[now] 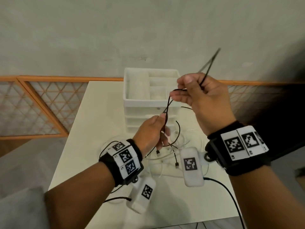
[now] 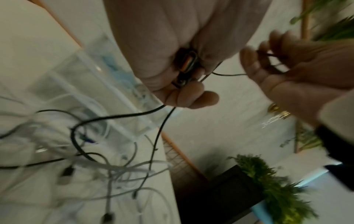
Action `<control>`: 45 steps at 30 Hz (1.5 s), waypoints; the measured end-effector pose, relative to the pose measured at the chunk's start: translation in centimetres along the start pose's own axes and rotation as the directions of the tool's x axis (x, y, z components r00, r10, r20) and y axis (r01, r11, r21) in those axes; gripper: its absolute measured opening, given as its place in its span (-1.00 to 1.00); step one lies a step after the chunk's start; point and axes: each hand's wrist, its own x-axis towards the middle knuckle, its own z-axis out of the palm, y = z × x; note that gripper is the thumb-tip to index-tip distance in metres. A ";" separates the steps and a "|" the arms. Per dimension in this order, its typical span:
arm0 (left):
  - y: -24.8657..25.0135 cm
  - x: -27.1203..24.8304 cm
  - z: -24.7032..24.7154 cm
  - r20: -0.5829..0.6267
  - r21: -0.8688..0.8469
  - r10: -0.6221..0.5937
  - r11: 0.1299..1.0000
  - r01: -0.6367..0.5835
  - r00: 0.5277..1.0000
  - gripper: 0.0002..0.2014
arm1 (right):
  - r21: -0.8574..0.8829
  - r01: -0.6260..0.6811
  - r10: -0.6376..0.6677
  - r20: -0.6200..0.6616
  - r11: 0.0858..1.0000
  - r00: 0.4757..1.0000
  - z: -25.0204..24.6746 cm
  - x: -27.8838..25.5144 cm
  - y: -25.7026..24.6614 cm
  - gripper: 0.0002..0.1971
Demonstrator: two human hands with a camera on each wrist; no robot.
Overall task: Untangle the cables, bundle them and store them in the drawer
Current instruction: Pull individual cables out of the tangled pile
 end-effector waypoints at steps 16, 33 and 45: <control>-2.8 0.8 -9.6 -0.244 0.137 0.045 0.991 -0.011 0.969 -0.69 | -0.776 -0.357 0.075 -0.374 0.520 0.924 -10.1 1.9 4.9 -0.67; -4.8 -0.5 -9.4 -0.266 0.488 -0.109 0.842 0.231 0.958 -0.59 | -0.374 0.073 -0.117 -0.095 0.924 0.989 -5.1 9.0 0.1 -0.89; 0.3 -1.6 -7.8 -0.204 0.278 0.003 0.959 0.055 0.979 -0.62 | -0.850 -0.294 0.494 -0.046 0.437 0.868 -10.5 5.0 10.4 -0.40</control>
